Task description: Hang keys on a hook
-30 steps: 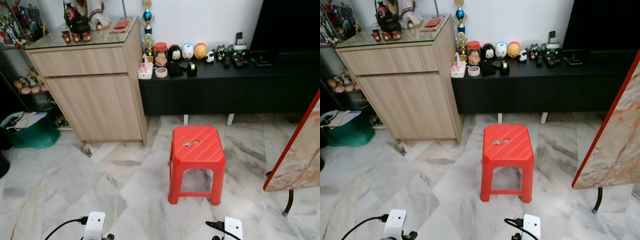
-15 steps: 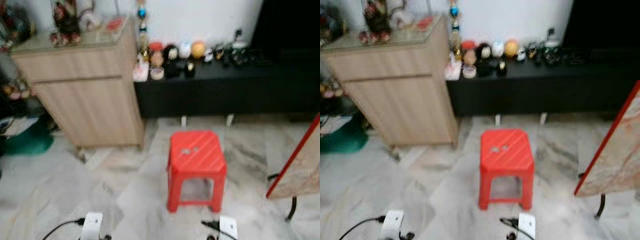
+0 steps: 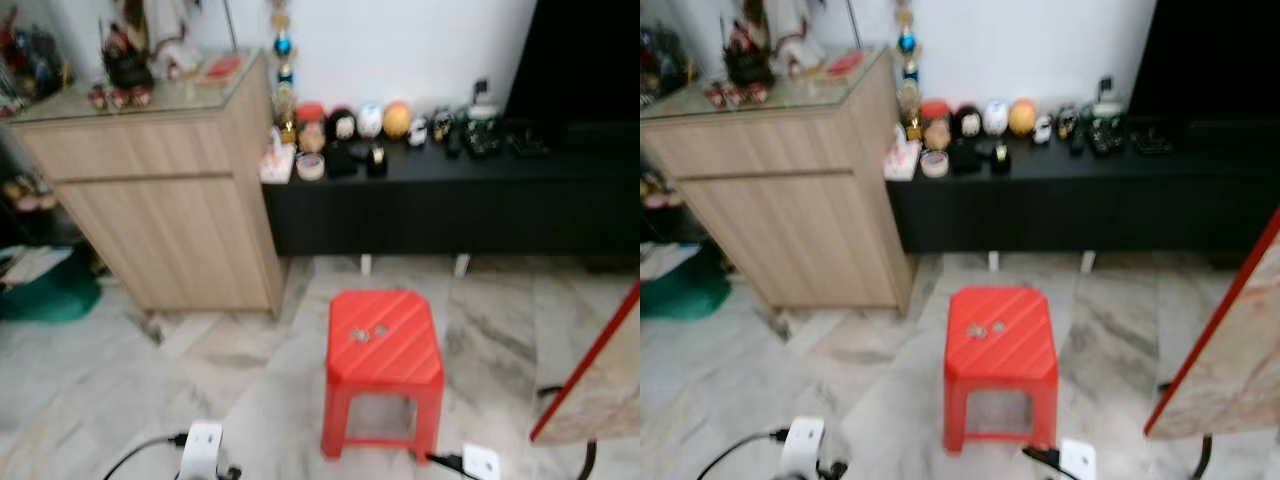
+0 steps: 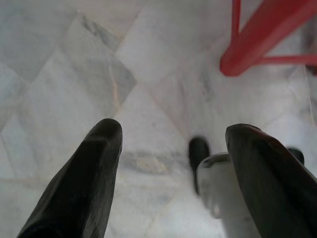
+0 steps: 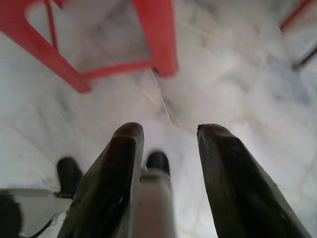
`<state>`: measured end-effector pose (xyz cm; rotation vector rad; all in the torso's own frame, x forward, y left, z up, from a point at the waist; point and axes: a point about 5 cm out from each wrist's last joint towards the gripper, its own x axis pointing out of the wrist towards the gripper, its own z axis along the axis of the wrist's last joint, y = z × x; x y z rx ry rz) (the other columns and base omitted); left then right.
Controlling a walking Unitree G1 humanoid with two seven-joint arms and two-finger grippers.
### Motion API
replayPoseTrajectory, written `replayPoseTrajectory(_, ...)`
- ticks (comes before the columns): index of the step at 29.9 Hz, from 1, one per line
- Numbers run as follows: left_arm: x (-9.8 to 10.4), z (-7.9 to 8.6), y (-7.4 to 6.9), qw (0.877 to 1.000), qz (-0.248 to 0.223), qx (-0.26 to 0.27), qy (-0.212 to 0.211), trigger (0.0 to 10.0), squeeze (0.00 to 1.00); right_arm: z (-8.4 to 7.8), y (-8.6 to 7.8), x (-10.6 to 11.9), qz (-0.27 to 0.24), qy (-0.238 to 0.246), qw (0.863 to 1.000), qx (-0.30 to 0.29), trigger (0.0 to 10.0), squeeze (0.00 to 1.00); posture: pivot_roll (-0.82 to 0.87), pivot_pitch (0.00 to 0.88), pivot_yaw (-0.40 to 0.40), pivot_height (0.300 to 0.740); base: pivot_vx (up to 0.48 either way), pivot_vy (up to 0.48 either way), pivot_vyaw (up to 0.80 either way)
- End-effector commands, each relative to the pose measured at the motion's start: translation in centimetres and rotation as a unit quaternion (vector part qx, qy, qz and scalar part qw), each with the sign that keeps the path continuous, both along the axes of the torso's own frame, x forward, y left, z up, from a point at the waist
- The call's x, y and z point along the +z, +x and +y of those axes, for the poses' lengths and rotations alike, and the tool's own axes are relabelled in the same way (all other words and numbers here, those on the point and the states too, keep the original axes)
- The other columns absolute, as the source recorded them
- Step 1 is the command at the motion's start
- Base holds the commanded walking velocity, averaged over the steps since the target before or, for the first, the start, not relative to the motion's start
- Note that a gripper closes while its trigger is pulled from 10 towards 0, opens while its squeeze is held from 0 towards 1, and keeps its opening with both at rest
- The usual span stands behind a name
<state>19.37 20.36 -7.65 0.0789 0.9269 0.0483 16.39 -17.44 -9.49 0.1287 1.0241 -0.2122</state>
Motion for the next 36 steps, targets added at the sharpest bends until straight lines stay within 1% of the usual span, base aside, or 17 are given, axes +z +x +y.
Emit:
replayPoseTrajectory(1, 0.0, 0.9, -0.3, 1.000, 0.005, 0.005, 0.011, 10.0, 0.00, 1.3, 0.5, 0.1, -0.009, 0.015, 1.000, 0.008, 10.0, 0.00, -0.04, 0.000, 0.041, 0.740, 0.319, 0.000, 0.00)
replayPoseTrajectory(5, 0.0, 0.9, -0.2, 1.000, 0.004, 0.006, 0.011, 10.0, 0.00, 1.2, 0.6, 0.2, -0.009, 0.011, 1.000, 0.017, 10.0, 0.00, -0.04, 0.000, 0.039, 0.740, 0.320, 0.000, 0.00)
replayPoseTrajectory(9, 0.0, 0.9, -0.2, 1.000, 0.004, 0.006, 0.011, 10.0, 0.00, 1.2, 0.7, 0.3, -0.014, 0.008, 0.999, 0.027, 10.0, 0.00, -0.04, 0.000, 0.039, 0.740, 0.318, 0.000, 0.67)
replayPoseTrajectory(13, 0.0, 0.9, -0.2, 1.000, 0.004, 0.006, 0.011, 10.0, 0.00, 1.3, 0.7, 0.2, -0.016, 0.017, 1.000, 0.019, 10.0, 0.00, -0.04, 0.000, 0.038, 0.740, 0.320, 0.000, 0.80)
replayPoseTrajectory(15, 0.0, 0.9, -0.2, 1.000, 0.004, 0.006, 0.011, 10.0, 0.00, 1.3, 0.6, 0.2, -0.013, 0.025, 1.000, 0.010, 10.0, 0.00, -0.04, 0.000, 0.038, 0.740, 0.270, 0.000, 0.00)
replayPoseTrajectory(24, 0.1, 0.9, -0.2, 1.000, -0.004, 0.001, 0.014, 10.0, 0.00, 1.3, 0.8, 0.3, -0.029, 0.026, 0.999, 0.012, 10.0, 0.00, -0.04, 0.000, 0.037, 0.740, 0.000, 0.000, 0.00)
replayPoseTrajectory(25, 0.4, 0.6, 0.4, 1.000, -0.026, -0.006, 0.016, 10.0, 0.00, 1.3, 0.9, 0.4, -0.040, 0.025, 0.999, 0.018, 10.0, 0.00, -0.04, 0.000, 0.038, 0.740, 0.000, 0.000, 0.00)
replayPoseTrajectory(26, 0.4, 0.6, 0.4, 1.000, -0.026, -0.006, 0.016, 10.0, 0.00, 1.3, 0.9, 0.4, -0.040, 0.025, 0.999, 0.018, 10.0, 0.00, -0.04, 0.000, 0.038, 0.740, 0.000, 0.000, 0.00)
replayPoseTrajectory(27, 0.9, 0.0, 1.1, 0.998, -0.062, -0.012, 0.013, 10.0, 0.00, 1.3, 1.0, 0.5, -0.048, 0.024, 0.998, 0.020, 10.0, 0.00, -0.04, 0.001, 0.038, 0.740, 0.000, 0.000, 0.00)
replayPoseTrajectory(28, 1.1, -0.3, 1.3, 0.996, -0.083, -0.013, 0.012, 10.0, 0.00, 1.3, 1.1, 0.5, -0.053, 0.022, 0.998, 0.021, 10.0, 0.00, -0.04, 0.002, 0.038, 0.740, 0.000, 0.000, 0.00)
replayPoseTrajectory(29, 1.3, -0.5, 1.4, 0.995, -0.100, -0.009, 0.010, 10.0, 0.00, 1.2, 1.2, 0.6, -0.060, 0.015, 0.998, 0.026, 10.0, 0.00, -0.03, 0.002, 0.035, 0.740, 0.000, 0.000, 0.00)
replayPoseTrajectory(31, 1.6, -0.7, 1.5, 0.991, -0.131, -0.002, 0.008, 10.0, 0.00, 1.2, 1.4, 0.9, -0.084, 0.017, 0.996, 0.027, 10.0, 0.00, -0.03, 0.003, 0.033, 0.740, 0.000, 0.000, 0.00)
replayPoseTrajectory(33, 2.0, -0.6, 1.7, 0.987, -0.158, 0.002, 0.005, 10.0, 0.00, 1.2, 1.7, 1.2, -0.107, 0.012, 0.993, 0.043, 10.0, 0.00, -0.04, 0.005, 0.031, 0.740, 0.000, 0.000, 0.00)
replayPoseTrajectory(34, 3.5, -0.2, 3.8, 0.981, -0.196, 0.004, 0.001, 10.0, 0.00, 0.6, 3.9, 2.5, -0.156, 0.000, 0.986, 0.055, 10.0, 0.00, -0.04, 0.006, 0.031, 0.740, 0.000, 0.000, 0.00)
replayPoseTrajectory(35, 5.1, 0.0, 5.7, 0.973, -0.232, -0.002, 0.003, 10.0, 0.00, -0.2, 6.9, 4.6, -0.214, -0.011, 0.975, 0.058, 10.0, 0.00, -0.04, 0.006, 0.030, 0.740, 0.000, 0.000, 0.00)
replayPoseTrajectory(36, 6.3, 0.1, 7.0, 0.966, -0.257, -0.007, 0.004, 10.0, 0.00, -0.7, 8.9, 6.3, -0.254, -0.018, 0.965, 0.060, 10.0, 0.00, -0.04, 0.006, 0.030, 0.740, 0.000, 0.000, 0.00)
